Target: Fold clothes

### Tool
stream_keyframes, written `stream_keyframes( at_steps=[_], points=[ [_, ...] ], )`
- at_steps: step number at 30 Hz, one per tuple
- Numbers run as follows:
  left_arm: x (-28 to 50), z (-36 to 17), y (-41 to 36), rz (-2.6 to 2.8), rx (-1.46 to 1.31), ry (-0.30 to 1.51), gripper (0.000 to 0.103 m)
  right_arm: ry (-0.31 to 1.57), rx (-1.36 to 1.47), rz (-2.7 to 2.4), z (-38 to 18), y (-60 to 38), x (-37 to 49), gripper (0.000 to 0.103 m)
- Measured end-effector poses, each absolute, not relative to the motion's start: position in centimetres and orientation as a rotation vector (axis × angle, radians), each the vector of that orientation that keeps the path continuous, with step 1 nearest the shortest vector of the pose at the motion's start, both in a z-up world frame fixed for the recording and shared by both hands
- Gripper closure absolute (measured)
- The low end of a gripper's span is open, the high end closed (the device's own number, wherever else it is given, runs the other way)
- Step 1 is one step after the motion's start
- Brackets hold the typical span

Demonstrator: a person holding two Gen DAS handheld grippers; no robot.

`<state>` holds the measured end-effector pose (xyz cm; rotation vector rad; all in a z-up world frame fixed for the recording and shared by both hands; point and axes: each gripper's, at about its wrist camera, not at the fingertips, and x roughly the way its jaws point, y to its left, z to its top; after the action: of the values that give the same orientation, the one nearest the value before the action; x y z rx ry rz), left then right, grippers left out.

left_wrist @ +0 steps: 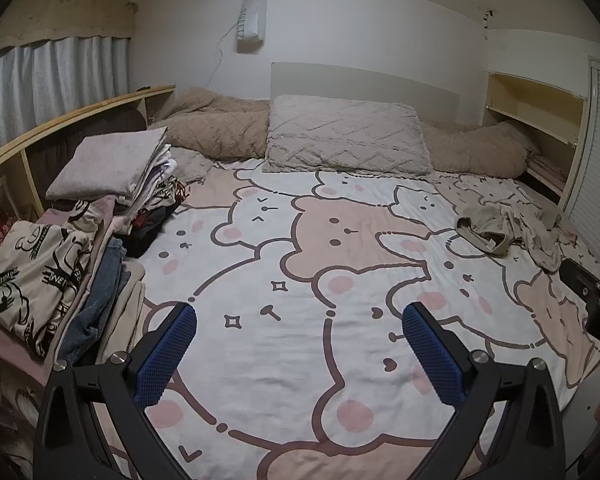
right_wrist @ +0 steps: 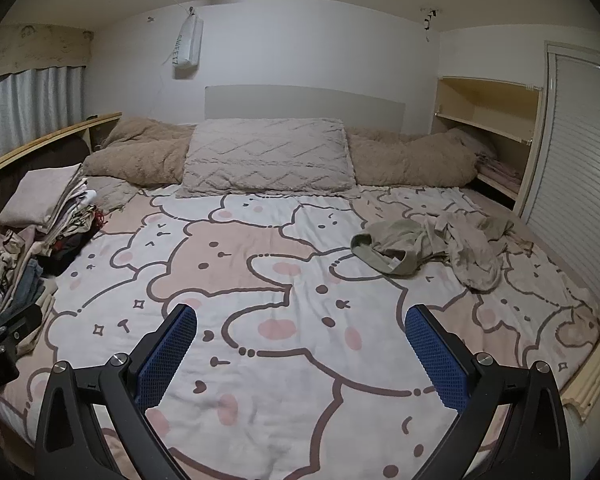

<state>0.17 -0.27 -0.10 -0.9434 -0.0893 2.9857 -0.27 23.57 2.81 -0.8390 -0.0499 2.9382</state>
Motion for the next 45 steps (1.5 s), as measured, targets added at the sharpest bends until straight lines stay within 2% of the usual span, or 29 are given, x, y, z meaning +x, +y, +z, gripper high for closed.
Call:
stream_keyframes(
  at_steps=[45],
  points=[
    [-0.8, -1.2, 1.1, 2.974, -1.023, -0.095, 0.0, -0.094, -0.874, 2.925, 1.6, 24.1, -0.7, 0.0]
  ],
)
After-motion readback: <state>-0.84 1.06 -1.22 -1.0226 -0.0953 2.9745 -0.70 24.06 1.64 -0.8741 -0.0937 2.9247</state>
